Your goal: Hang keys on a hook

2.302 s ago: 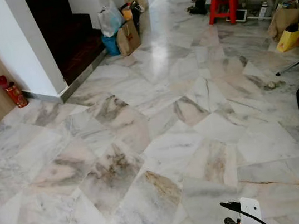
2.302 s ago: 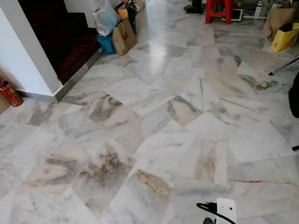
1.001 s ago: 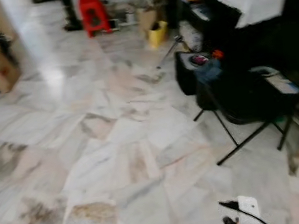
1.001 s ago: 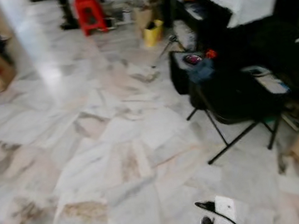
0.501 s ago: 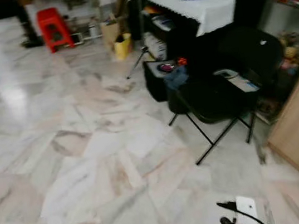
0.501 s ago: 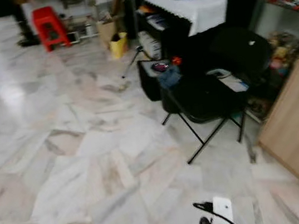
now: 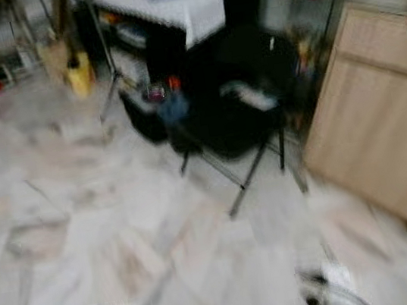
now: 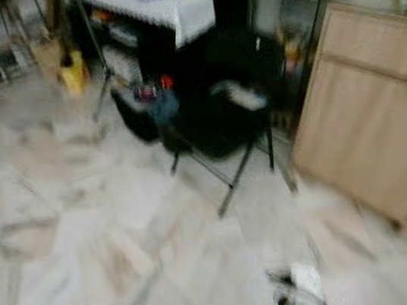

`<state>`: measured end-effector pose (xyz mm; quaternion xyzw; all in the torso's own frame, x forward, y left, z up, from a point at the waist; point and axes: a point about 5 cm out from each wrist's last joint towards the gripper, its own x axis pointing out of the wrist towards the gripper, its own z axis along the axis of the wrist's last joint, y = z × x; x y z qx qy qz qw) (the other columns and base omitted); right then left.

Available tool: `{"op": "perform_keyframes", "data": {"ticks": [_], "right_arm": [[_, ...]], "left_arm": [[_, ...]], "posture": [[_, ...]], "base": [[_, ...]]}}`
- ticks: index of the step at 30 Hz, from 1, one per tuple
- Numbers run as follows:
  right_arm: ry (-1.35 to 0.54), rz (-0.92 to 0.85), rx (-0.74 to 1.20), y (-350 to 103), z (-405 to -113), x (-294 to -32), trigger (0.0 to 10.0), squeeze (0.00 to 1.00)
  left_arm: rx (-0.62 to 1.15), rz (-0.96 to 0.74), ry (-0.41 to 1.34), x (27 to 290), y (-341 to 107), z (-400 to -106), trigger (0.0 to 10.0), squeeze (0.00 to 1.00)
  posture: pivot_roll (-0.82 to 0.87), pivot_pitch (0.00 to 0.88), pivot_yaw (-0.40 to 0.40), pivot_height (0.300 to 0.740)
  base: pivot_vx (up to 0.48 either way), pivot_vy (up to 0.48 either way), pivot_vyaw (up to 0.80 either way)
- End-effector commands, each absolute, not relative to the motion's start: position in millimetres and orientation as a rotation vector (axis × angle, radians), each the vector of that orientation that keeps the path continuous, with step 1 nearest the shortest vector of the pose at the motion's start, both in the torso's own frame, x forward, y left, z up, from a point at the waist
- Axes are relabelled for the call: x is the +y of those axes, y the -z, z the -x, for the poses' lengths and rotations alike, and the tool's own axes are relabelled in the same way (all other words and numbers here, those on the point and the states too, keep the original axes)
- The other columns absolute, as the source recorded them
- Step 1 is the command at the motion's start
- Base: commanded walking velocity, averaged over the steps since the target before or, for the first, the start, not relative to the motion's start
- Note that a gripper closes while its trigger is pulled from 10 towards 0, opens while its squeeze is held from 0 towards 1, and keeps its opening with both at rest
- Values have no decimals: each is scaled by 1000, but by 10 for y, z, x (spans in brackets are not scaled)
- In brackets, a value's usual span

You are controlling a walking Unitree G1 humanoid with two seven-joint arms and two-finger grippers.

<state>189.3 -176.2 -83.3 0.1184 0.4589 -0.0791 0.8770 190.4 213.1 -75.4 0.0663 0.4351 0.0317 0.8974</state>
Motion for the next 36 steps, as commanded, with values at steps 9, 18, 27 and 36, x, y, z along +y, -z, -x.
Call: {"op": "perform_keyframes", "data": {"ticks": [9, 18, 27, 36], "right_arm": [[159, -258, 951, 825, -1919, -1707, 10000, 0], [159, -259, 949, 822, -1924, -1709, 10000, 0], [159, -259, 950, 823, -1924, -1708, 10000, 0], [168, -268, 940, 820, -1927, -1708, 10000, 0]], "left_arm": [[933, -139, -74, 2169, 791, -1818, 10000, 0], [934, -143, -71, 2175, 788, -1824, 10000, 0], [935, -145, -71, 2180, 788, -1822, 10000, 0], [930, -150, -69, 2170, 785, -1832, 10000, 0]], "posture": [[29, 0, -29, 740], [29, 0, -28, 740], [29, 0, -28, 740], [29, 0, -29, 740]], "base": [[0, 0, -719], [0, 0, -719], [0, 0, -719], [0, 0, -558]]}}
